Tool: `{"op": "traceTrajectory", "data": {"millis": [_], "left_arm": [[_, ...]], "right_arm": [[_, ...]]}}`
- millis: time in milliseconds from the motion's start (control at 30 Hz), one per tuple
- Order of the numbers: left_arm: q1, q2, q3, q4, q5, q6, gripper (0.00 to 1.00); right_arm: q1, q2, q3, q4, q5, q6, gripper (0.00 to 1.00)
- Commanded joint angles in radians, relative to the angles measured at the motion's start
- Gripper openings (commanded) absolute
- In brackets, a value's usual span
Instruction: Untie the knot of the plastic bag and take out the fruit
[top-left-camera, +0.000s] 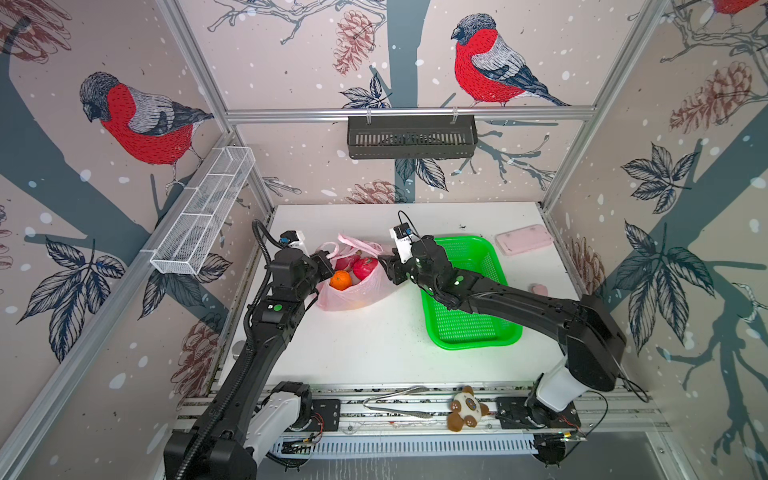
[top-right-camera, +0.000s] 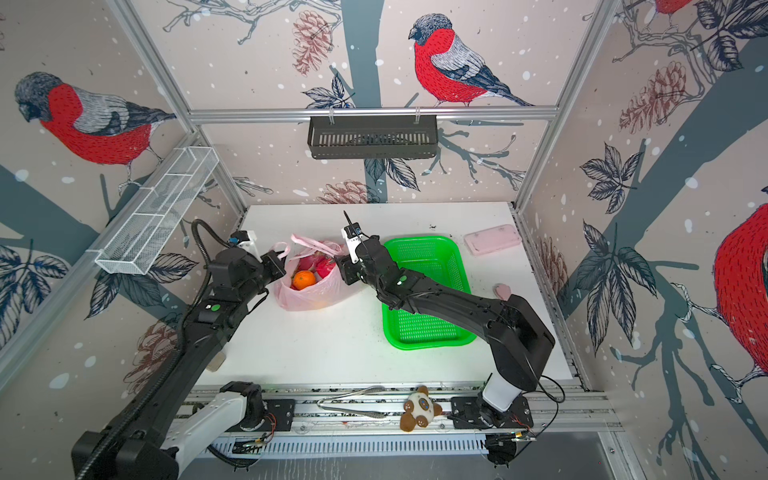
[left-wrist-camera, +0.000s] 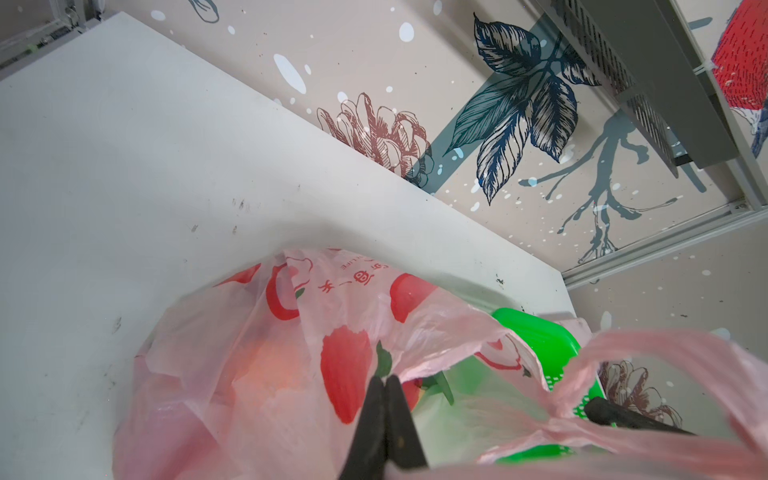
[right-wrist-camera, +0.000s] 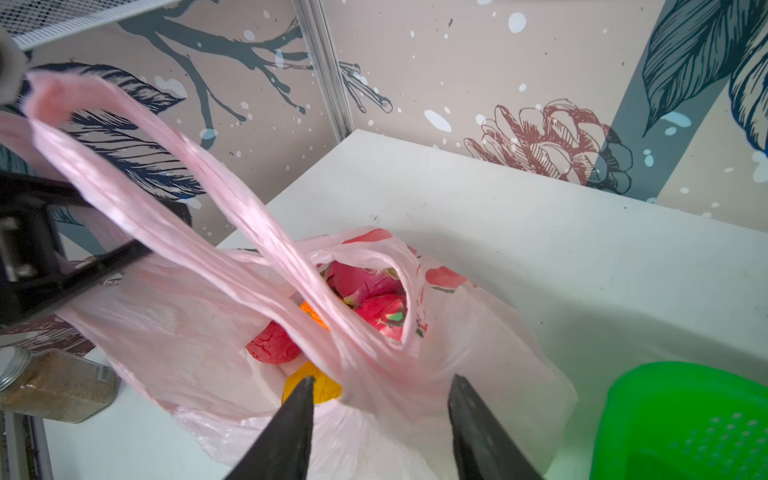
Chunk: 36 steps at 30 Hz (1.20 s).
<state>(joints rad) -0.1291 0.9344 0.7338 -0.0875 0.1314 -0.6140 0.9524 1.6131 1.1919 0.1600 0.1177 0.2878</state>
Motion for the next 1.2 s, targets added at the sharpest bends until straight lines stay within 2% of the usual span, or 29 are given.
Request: {"op": "traceTrajectory", "data": {"millis": [0,67,233,367,667,833,1167], "left_arm": [[0.0,-0.038,-0.032,0.047,0.029,-0.03,0.0],[0.0,-0.062,-0.054,0.055,0.034,-0.039,0.0],[0.0,-0.111,-0.105,0.086,0.033,-0.058,0.0],[0.0,-0.135,-0.137,0.113,0.031,-0.067,0.0],[0.0,-0.171,-0.211,0.158,0.046,-0.077,0.0],[0.0,-0.18,-0.245,0.185,0.042,-0.091,0.0],[0.0,-0.181,-0.296,0.224,0.047,-0.106,0.0]], "right_arm": [[0.048,-0.041,-0.008,-0.028,0.096,0.031,0.56],[0.08,-0.051,-0.003,-0.074,0.114,0.058,0.53],[0.166,-0.03,0.013,-0.152,0.137,0.142,0.34],[0.215,0.03,0.035,-0.162,0.137,0.192,0.26],[0.209,0.234,0.239,-0.185,0.122,0.184,0.23],[0.163,0.364,0.383,-0.312,0.035,0.163,0.2],[0.186,0.334,0.26,-0.371,-0.025,0.152,0.19]]}}
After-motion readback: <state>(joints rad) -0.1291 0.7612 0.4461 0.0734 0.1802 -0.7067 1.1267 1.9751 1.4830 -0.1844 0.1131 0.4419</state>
